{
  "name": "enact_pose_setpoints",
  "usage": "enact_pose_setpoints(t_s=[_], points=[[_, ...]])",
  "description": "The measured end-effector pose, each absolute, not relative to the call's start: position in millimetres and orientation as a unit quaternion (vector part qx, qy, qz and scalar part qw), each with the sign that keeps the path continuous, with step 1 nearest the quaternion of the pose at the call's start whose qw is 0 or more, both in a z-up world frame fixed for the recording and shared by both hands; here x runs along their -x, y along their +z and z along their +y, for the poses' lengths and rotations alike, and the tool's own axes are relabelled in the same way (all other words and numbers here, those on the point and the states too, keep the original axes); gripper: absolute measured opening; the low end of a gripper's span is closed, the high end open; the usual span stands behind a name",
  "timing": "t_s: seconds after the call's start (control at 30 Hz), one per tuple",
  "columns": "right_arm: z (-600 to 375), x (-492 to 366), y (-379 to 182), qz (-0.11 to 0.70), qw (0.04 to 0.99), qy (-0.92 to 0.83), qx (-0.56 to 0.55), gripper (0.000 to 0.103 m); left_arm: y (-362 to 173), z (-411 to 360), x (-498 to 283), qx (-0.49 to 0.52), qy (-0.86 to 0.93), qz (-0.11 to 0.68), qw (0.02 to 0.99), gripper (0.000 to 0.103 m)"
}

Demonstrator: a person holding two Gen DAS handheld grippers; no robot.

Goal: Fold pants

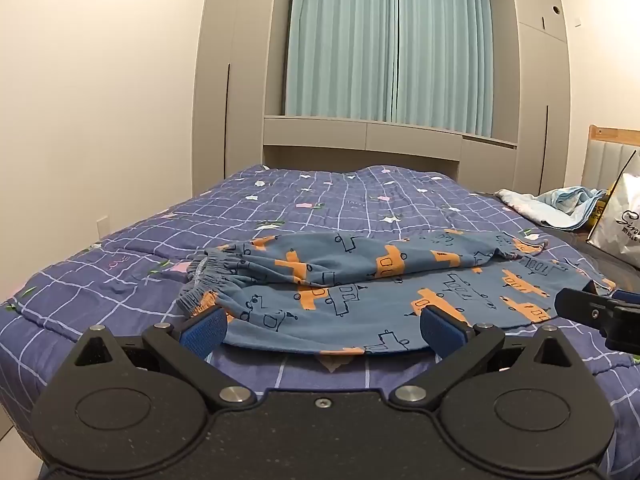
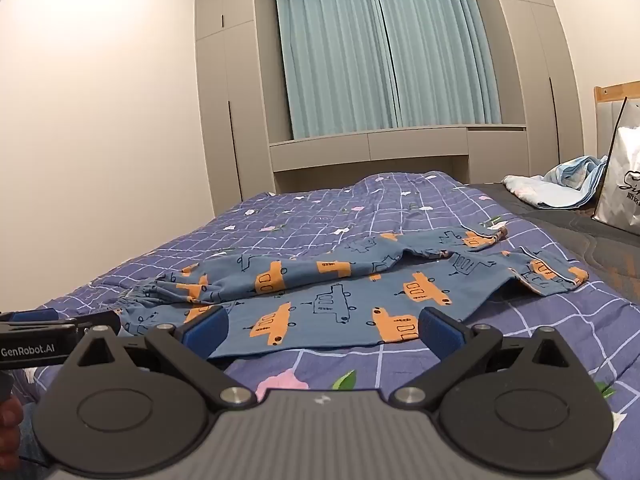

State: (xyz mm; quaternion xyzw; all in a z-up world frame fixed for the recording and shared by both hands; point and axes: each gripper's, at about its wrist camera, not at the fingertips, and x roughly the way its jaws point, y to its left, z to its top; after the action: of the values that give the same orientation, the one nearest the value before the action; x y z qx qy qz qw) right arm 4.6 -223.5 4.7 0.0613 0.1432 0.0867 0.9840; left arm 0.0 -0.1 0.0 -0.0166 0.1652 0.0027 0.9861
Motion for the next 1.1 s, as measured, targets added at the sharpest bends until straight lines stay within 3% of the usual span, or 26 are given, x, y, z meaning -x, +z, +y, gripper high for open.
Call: enact_pose_setpoints(t_s=[1.1], points=[[-223.5, -4.3, 4.1, 0.143, 0.984, 0.086, -0.069, 0.103, -0.4, -3.5, 0.5, 0.017, 0.003, 0.164, 0.986, 0.103]])
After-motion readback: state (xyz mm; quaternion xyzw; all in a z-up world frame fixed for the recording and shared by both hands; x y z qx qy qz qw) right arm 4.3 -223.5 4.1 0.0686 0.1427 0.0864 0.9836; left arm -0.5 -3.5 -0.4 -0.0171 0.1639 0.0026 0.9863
